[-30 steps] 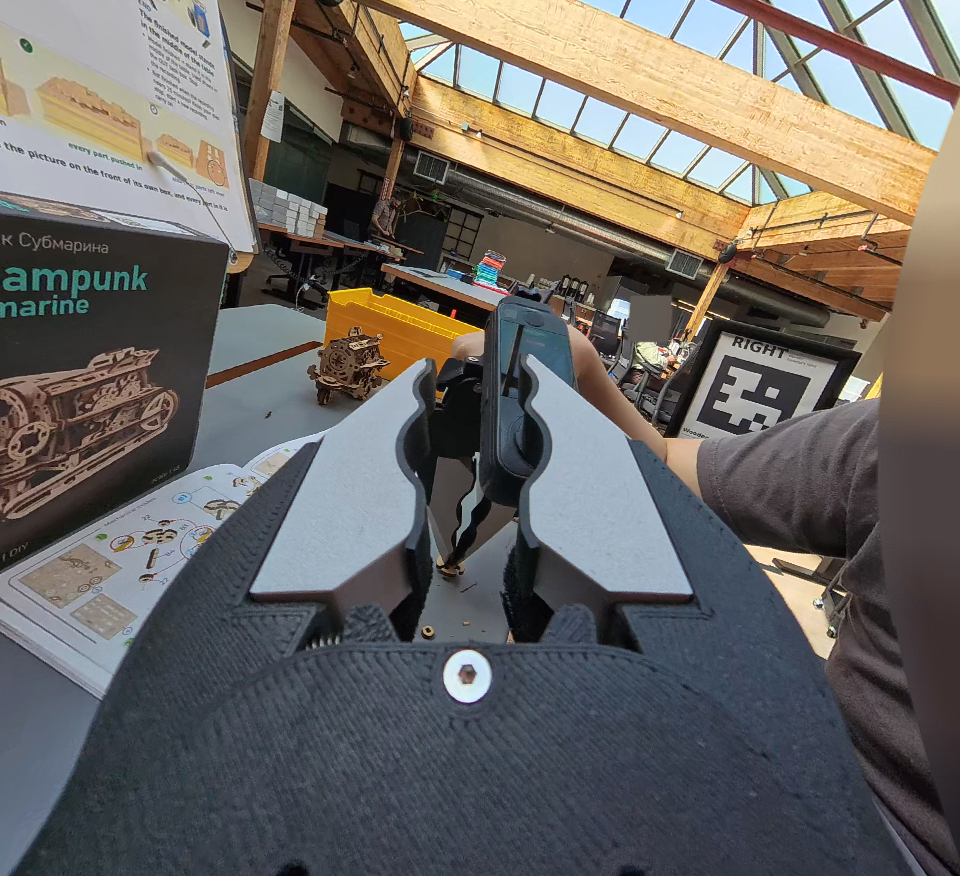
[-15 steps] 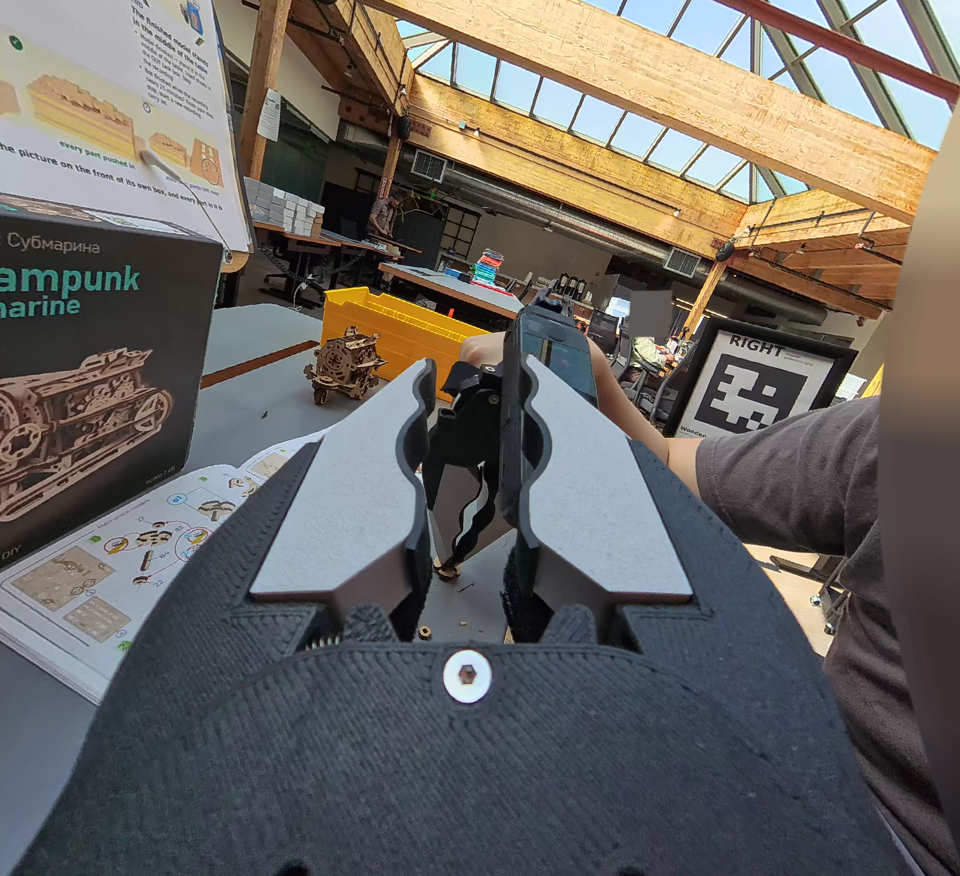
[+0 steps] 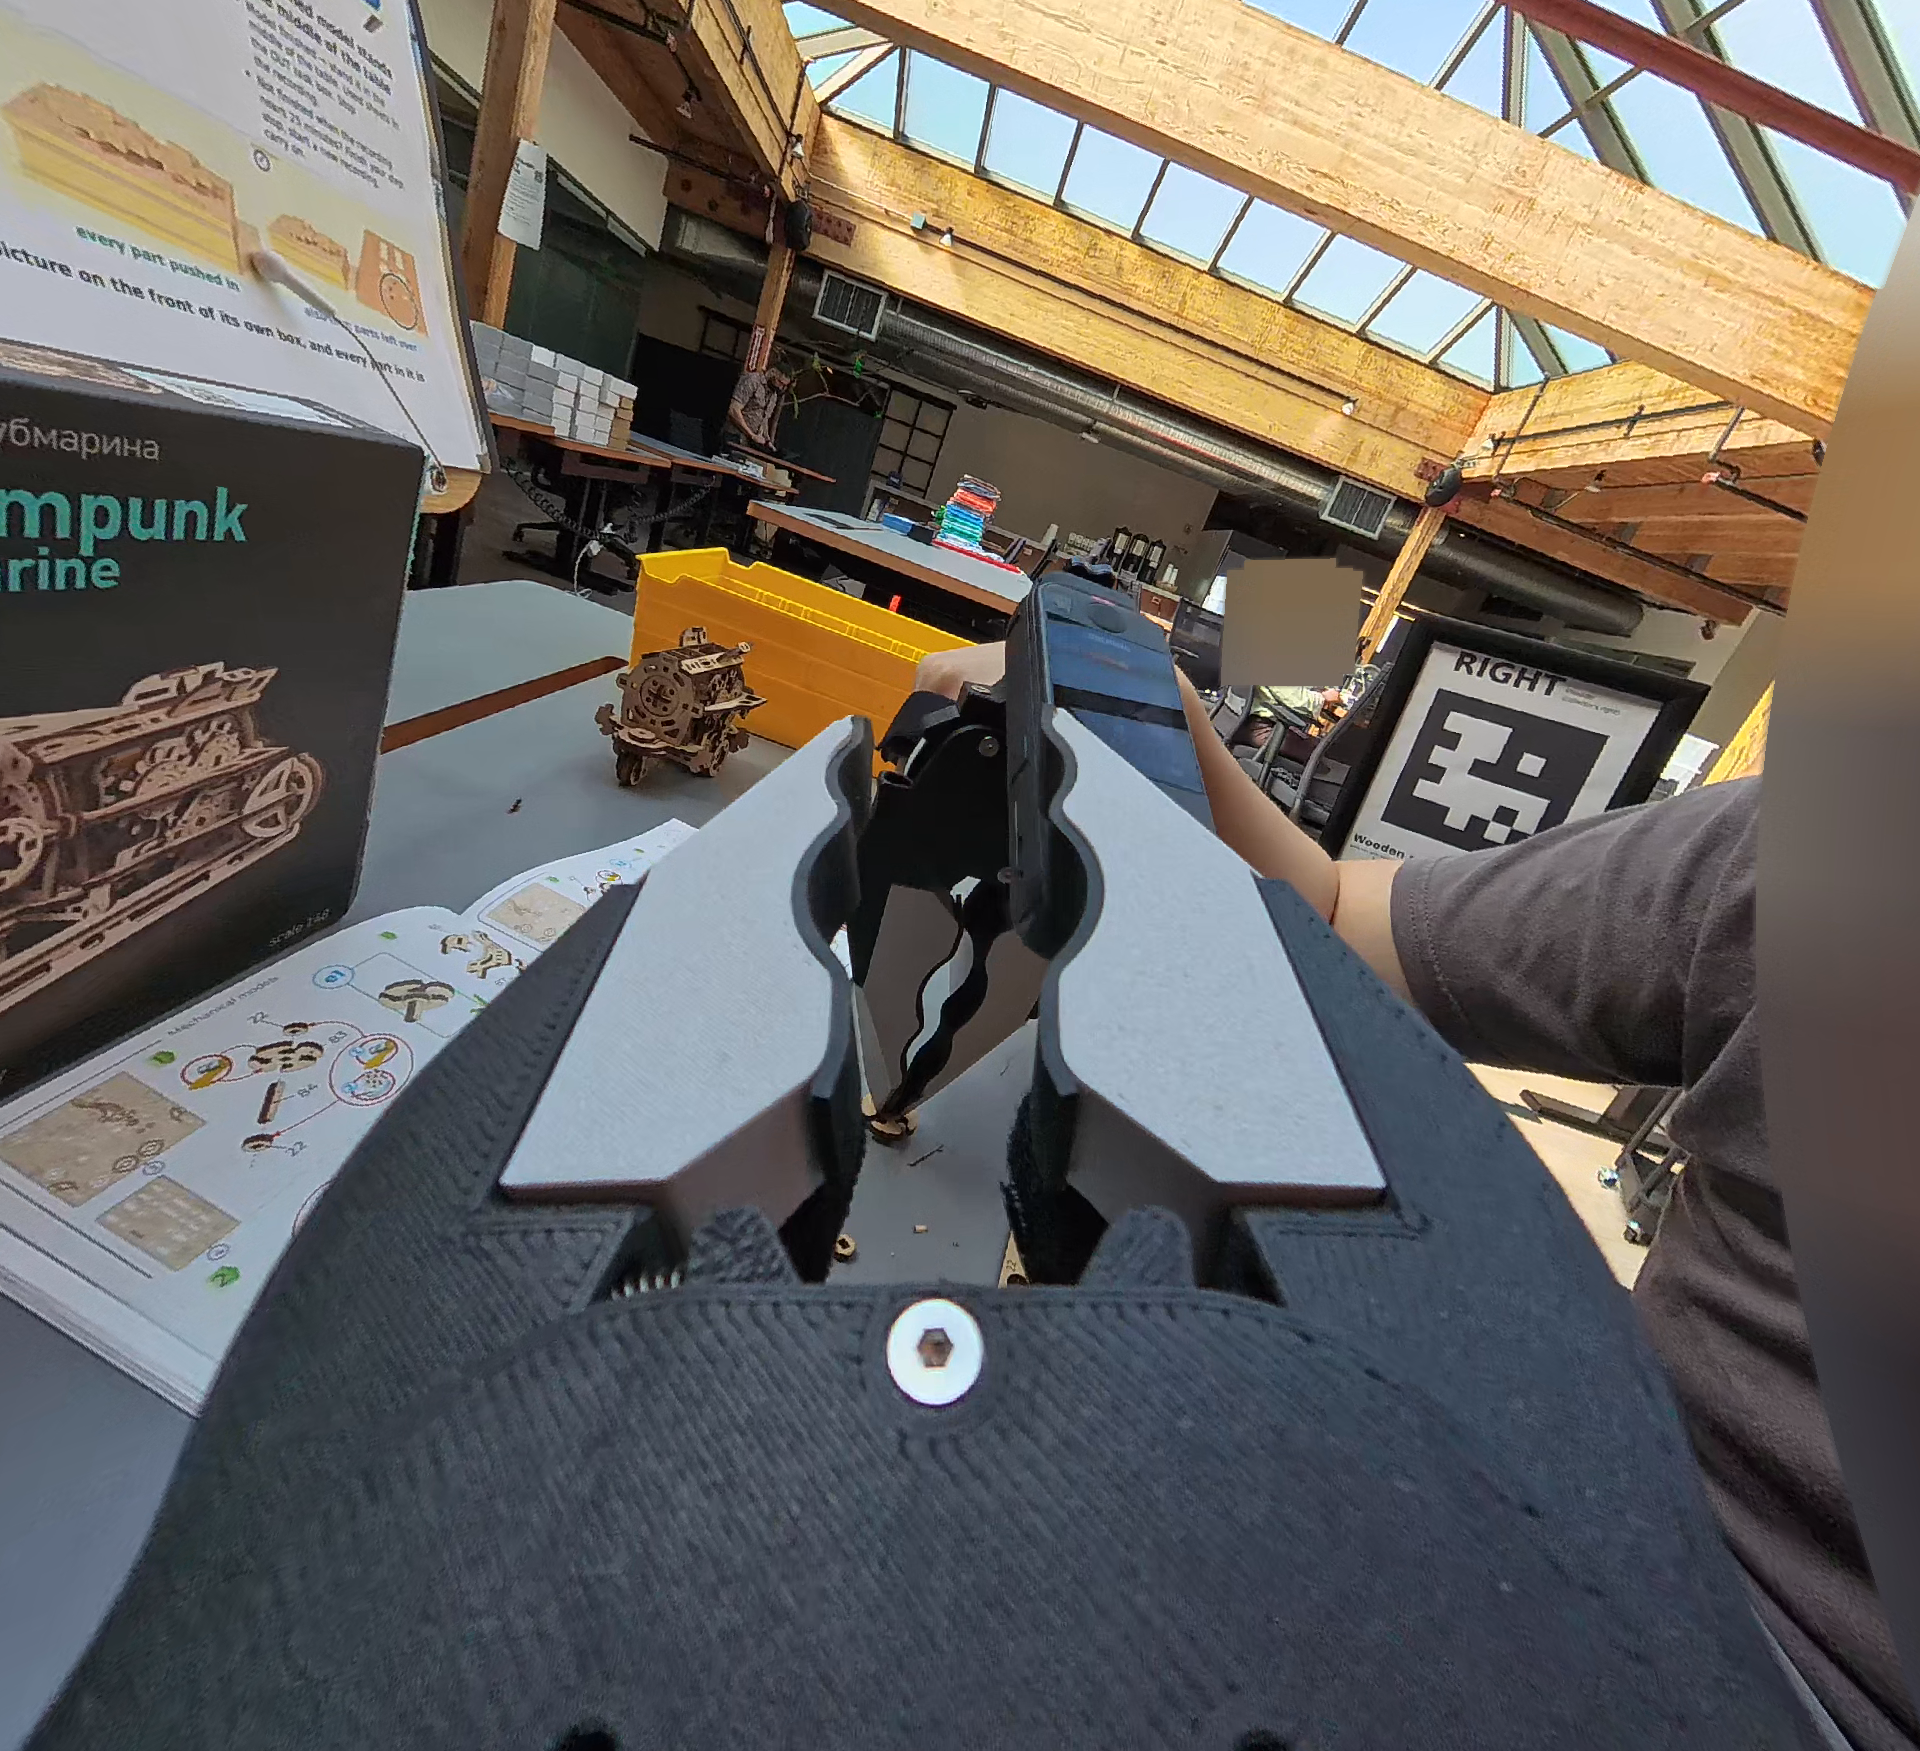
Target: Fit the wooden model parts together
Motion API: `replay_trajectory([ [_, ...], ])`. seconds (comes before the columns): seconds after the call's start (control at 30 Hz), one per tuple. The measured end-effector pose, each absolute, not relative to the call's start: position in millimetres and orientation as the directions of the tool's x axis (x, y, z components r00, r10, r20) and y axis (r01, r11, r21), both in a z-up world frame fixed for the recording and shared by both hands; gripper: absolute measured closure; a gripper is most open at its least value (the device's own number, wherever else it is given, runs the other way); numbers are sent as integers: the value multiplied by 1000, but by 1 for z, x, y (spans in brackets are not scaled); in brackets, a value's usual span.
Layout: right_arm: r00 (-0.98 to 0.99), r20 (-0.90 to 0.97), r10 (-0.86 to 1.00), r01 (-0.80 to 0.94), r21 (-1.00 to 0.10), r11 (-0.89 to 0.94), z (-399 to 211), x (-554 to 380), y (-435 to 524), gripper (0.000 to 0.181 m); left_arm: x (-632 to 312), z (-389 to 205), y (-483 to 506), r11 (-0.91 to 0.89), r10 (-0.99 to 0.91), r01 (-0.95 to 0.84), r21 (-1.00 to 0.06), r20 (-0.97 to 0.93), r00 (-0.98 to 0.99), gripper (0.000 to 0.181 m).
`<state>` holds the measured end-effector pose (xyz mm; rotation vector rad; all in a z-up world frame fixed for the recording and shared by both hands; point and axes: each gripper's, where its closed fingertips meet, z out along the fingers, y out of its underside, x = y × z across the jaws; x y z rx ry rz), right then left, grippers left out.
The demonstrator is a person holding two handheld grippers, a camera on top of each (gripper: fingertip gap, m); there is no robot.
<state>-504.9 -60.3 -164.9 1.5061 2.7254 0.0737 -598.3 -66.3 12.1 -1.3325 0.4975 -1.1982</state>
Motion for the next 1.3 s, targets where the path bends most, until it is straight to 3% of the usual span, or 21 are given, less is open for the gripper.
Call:
replay_trajectory([
  [0.23, -549, -2, 836, 836, -19, 549, -163, -505, -60, 178, -598, 10, -66, -198, -864, 368, -909, 339, 373, 152],
  [0.37, -542, -30, 840, 806, -303, 508, -139, -515, -65, 179, -602, 12, -65, -198, -861, 385, -901, 348, 372, 152],
  [0.5, -591, -91, 801, 632, -669, 390, -87, -519, -87, 179, -608, 15, -64, -193, -858, 408, -892, 355, 371, 152],
  [0.6, -611, -119, 783, 555, -769, 317, -70, -512, -92, 179, -607, 14, -64, -198, -859, 408, -891, 358, 367, 152],
  [0.97, -641, -231, 732, 492, -856, 160, -64, -505, -91, 179, -589, 0, -67, -238, -872, 317, -918, 346, 347, 152],
  [1.3, -623, -211, 753, 454, -881, 129, -52, -515, -92, 179, -562, -17, -79, -282, -896, 192, -940, 330, 298, 153],
])
